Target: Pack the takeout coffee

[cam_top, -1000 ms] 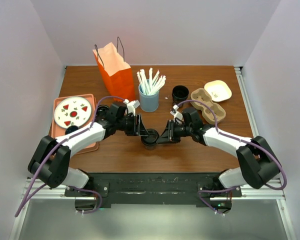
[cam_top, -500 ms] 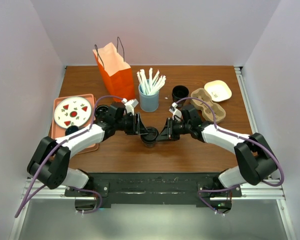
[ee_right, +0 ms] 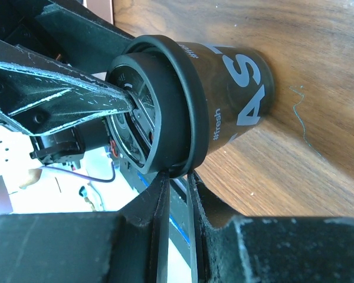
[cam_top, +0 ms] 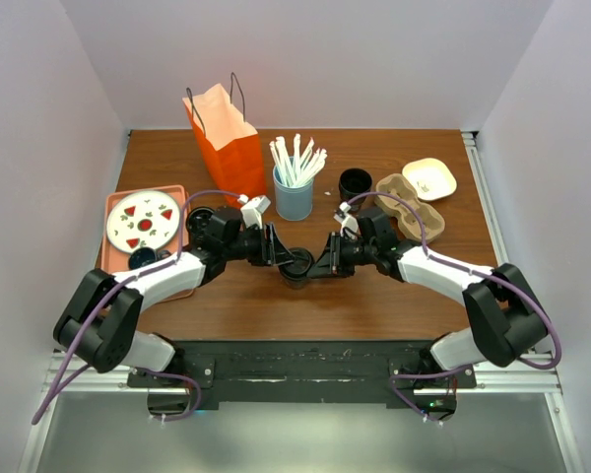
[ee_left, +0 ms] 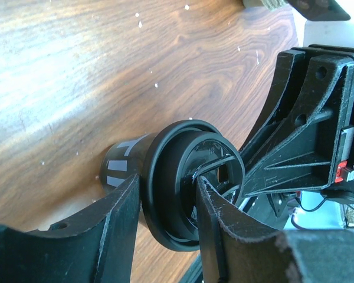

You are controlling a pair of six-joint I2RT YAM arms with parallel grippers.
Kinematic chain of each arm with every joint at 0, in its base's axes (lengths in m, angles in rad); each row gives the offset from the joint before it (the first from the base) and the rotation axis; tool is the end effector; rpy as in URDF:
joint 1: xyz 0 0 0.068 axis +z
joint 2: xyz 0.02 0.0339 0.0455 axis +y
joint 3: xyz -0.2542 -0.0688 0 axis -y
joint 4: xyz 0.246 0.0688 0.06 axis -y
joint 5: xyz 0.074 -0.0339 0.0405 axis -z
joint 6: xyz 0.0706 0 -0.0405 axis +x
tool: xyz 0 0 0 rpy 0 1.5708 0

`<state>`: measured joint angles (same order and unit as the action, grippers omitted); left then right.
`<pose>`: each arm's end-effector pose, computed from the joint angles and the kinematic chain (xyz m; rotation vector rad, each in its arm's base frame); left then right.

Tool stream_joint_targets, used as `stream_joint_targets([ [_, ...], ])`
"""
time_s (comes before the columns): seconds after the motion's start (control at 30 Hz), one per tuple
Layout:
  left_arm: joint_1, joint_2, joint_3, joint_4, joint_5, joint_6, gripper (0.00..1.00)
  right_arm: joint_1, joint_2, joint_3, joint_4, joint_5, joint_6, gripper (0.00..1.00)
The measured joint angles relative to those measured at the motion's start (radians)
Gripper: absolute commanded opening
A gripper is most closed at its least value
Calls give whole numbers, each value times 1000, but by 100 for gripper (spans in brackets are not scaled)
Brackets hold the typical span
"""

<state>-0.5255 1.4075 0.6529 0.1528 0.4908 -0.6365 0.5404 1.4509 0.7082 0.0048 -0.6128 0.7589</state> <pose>0.2526 -0.1850 0.1624 0.1771 2.3390 -1.1587 0.2440 0.1937 0.1551 -0.0757 2.5422 1.3085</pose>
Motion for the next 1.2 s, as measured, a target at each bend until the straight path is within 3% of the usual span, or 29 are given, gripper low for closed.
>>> stream_joint_targets([
  [0.2, 2, 22, -11, 71, 5, -1, 14, 1, -6, 0, -2, 18, 1, 15],
  [1.0, -11, 42, 7, 66, 6, 0, 15, 2, -134, 40, -175, 204, -30, 65],
  [1.2, -16, 46, 11, 60, 20, 1, 15, 2, -95, 97, -166, 199, -43, 66],
])
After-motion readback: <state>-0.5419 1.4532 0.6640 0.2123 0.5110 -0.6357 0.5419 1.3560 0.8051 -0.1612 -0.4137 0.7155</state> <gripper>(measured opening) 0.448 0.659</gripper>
